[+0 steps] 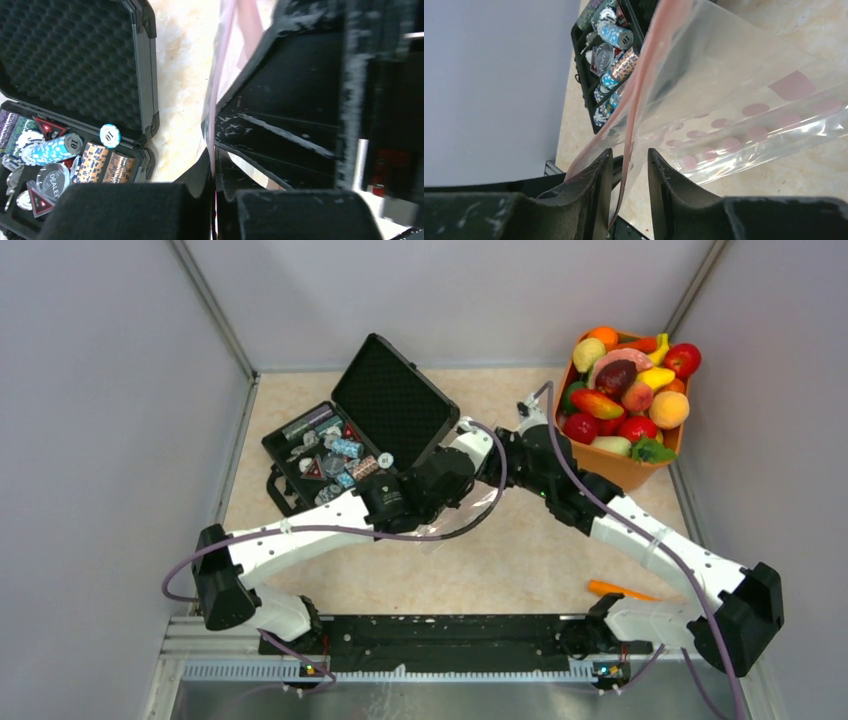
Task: Place the food in the zip-top bag and seal the zipper
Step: Open the zipper of the food storage bag at the center of the board.
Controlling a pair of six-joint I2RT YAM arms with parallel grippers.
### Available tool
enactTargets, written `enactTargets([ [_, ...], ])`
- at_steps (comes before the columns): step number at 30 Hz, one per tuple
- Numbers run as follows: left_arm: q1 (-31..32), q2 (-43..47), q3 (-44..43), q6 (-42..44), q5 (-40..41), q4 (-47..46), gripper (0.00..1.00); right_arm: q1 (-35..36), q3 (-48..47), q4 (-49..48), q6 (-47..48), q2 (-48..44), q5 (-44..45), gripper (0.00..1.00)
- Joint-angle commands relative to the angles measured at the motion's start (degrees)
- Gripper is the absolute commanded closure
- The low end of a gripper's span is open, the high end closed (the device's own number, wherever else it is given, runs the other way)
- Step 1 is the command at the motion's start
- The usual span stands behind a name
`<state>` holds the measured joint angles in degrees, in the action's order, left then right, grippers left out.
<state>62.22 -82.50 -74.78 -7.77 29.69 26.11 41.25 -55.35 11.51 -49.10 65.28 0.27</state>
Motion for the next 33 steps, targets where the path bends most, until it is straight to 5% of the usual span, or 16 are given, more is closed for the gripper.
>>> enactTargets([
  [1,1.93,0.18,-2.09,1.13,5.1,-2.75,1.0,0.58,-3.23,0.27,-0.94,2.39,-1.71,0.72],
  [6,2.21,1.55,-2.11,4.83,10.58,-7.03,1.0,0.65,-3.62,1.08,0.94,1.9,1.76,1.0],
  [13,1.4,2.81,-7.19,21.94,18.65,-12.64,1.0,0.58,-14.5,-3.06,6.02,6.1,-3.39,1.0],
  [17,0.93,4.95,-7.8,24.93,21.04,-14.51,1.0,0.58,-16.9,-5.28,6.79,8.03,-5.86,1.0],
  [21,0.94,6.59,-3.47,20.69,19.36,-13.35,1.0,0.25,-7.56,-6.09,4.82,4.8,-4.17,1.0],
  [27,1.02,4.9,1.49,-0.26,2.21,-3.79,1.0,-0.59,8.58,-1.19,3.3,-2.65,-2.32,1.0],
  [33,0.89,-0.28,3.38,-4.36,7.55,-0.95,1.0,-4.48,11.59,4.91,5.79,-4.1,-4.67,1.0],
])
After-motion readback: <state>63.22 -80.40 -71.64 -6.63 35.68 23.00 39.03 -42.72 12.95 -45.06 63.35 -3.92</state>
